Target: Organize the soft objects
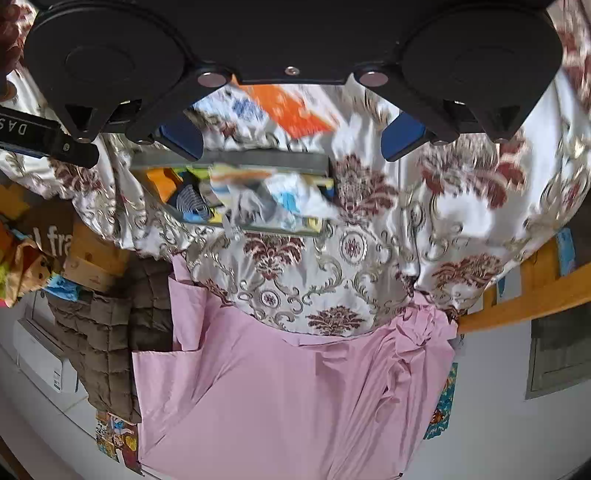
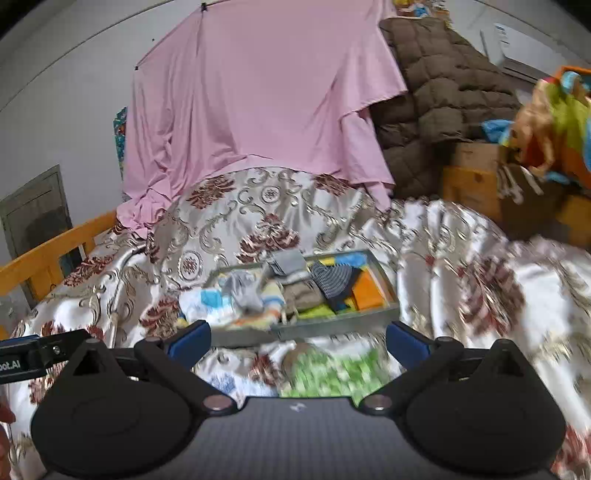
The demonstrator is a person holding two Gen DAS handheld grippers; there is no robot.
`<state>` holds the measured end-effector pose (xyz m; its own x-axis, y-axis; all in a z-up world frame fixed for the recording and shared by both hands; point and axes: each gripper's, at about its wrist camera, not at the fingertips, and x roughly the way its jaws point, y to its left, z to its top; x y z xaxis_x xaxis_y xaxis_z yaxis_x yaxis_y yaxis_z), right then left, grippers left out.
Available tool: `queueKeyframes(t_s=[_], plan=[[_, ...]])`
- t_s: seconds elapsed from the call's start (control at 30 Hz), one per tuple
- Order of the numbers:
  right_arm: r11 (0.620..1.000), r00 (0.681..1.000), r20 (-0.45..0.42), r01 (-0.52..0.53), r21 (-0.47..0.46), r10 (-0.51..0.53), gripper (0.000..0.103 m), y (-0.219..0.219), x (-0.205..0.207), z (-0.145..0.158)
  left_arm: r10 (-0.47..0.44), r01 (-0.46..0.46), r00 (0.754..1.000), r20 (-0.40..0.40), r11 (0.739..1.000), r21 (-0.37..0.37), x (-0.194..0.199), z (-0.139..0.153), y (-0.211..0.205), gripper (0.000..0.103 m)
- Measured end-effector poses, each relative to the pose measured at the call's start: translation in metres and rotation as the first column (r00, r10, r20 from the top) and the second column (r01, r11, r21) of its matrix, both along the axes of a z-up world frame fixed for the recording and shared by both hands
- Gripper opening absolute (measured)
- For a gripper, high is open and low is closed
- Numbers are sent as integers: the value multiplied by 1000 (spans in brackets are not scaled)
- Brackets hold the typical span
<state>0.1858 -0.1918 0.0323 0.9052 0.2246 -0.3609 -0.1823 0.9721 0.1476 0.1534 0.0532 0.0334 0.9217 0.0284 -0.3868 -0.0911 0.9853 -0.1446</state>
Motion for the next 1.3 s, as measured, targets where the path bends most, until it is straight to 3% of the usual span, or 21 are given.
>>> queueKeyframes(t_s=[0.53, 1.3], plan=[[999, 999, 8, 36, -27, -36, 103, -8, -72, -19, 42, -42, 998, -39, 999, 22, -63, -29, -13, 102], [996, 998, -16, 57, -68, -59, 103, -9, -105, -42, 94, -92, 994, -57, 995, 37, -91, -54, -15, 102]])
